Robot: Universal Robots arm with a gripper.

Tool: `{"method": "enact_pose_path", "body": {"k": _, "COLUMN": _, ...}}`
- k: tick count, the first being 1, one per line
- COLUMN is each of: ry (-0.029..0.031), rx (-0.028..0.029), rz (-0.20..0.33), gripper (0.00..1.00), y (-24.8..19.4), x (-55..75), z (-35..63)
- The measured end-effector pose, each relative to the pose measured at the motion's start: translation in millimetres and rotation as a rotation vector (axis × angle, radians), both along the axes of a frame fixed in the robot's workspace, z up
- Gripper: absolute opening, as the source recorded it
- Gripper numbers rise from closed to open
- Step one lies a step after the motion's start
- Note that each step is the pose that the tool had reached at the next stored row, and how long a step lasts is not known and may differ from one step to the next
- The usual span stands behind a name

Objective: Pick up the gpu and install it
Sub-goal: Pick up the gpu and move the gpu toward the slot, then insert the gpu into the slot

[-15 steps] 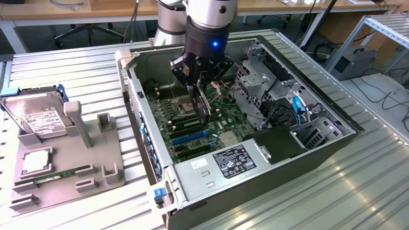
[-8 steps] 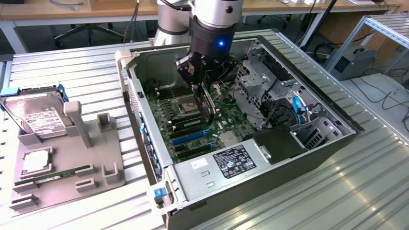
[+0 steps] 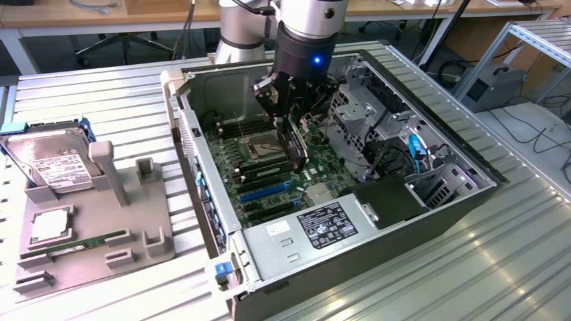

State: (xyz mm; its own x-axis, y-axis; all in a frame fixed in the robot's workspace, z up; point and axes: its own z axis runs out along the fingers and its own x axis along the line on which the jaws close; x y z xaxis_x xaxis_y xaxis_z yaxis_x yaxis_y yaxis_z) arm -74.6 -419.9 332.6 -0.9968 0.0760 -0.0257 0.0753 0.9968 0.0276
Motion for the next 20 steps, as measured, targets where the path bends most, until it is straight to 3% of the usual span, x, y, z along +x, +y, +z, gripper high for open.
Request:
{"method": "enact_pose_path", "body": {"k": 15, "ry": 0.0000, "rx": 0.0000, "rz": 0.001, "gripper": 0.27, "y": 0.0, "x": 1.2, "z": 0.0}}
{"method": "enact_pose_path", "body": {"k": 20, "ry": 0.0000, "rx": 0.0000, "rz": 0.023, "gripper": 0.27, "y": 0.1, "x": 1.3, "z": 0.0}}
